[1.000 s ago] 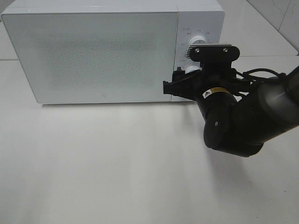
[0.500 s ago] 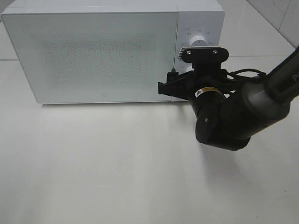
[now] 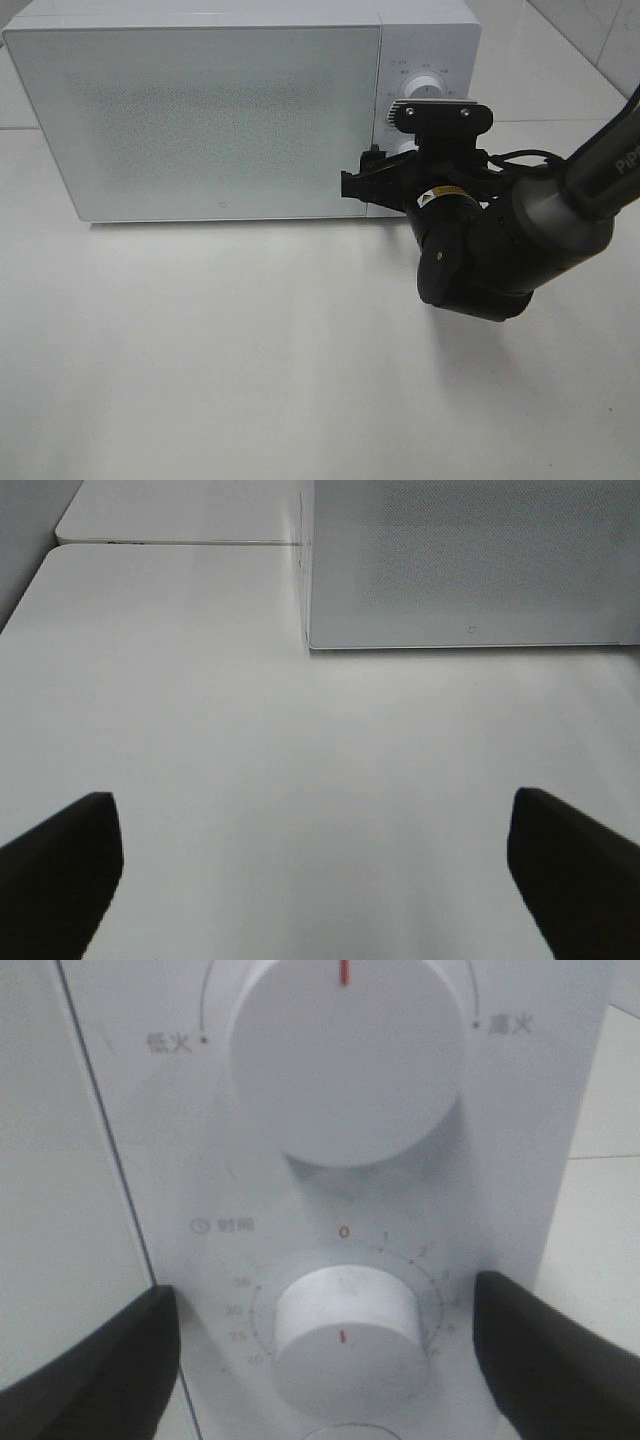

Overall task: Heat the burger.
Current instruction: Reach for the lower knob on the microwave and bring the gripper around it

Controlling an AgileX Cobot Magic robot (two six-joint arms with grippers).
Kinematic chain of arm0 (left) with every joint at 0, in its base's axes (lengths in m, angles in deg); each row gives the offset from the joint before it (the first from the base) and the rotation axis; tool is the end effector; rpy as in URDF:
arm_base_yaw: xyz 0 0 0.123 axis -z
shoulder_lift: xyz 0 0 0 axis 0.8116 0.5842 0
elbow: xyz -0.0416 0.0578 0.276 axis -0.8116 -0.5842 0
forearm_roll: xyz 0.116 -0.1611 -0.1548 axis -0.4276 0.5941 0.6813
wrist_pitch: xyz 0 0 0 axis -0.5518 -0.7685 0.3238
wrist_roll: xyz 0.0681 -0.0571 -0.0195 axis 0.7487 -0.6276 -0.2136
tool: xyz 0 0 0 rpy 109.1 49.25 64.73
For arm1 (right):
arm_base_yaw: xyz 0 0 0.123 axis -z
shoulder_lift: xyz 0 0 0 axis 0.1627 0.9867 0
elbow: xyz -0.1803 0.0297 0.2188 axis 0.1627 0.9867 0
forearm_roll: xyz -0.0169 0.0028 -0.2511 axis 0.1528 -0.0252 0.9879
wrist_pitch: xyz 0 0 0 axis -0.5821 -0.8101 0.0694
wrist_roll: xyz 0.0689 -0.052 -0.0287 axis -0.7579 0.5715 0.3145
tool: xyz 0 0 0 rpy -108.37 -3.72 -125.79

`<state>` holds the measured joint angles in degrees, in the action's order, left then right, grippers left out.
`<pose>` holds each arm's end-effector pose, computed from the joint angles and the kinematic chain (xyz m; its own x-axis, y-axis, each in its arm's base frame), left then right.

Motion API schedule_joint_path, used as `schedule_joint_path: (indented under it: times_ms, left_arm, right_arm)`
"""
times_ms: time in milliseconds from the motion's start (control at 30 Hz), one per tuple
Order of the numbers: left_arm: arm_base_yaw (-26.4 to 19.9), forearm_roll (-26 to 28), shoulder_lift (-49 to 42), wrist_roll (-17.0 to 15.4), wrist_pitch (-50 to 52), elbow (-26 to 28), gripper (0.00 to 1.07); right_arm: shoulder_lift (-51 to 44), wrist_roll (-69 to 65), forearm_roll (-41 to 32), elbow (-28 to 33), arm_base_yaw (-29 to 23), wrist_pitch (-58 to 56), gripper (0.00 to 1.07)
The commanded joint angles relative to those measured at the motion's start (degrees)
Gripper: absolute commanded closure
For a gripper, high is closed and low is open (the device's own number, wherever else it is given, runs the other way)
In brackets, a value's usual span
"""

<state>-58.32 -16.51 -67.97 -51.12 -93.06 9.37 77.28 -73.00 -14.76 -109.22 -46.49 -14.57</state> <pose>-0.0057 -0.0137 0.2818 -0.4230 0.0130 -0.9060 0.0806 0.9965 -0.0233 0.3227 0.1759 0.1160 -0.1224 -0.0283 -0.9921 -0.0033 0.9996 -0.0281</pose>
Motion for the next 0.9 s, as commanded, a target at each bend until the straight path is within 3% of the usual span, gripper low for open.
schedule_joint_path:
  times_ms: [33, 900]
  left_arm:
    - [0.1, 0.3, -1.2, 0.1, 0.5, -0.2, 0.04]
    - [0.1, 0.3, -1.2, 0.1, 0.5, -0.2, 0.04]
  right_arm:
    - [-0.2, -0.5, 0.5, -0.5, 1.1, 3.4, 0.31]
    - [0.8, -3.0, 2.3, -0.5, 1.1, 8.3, 0.33]
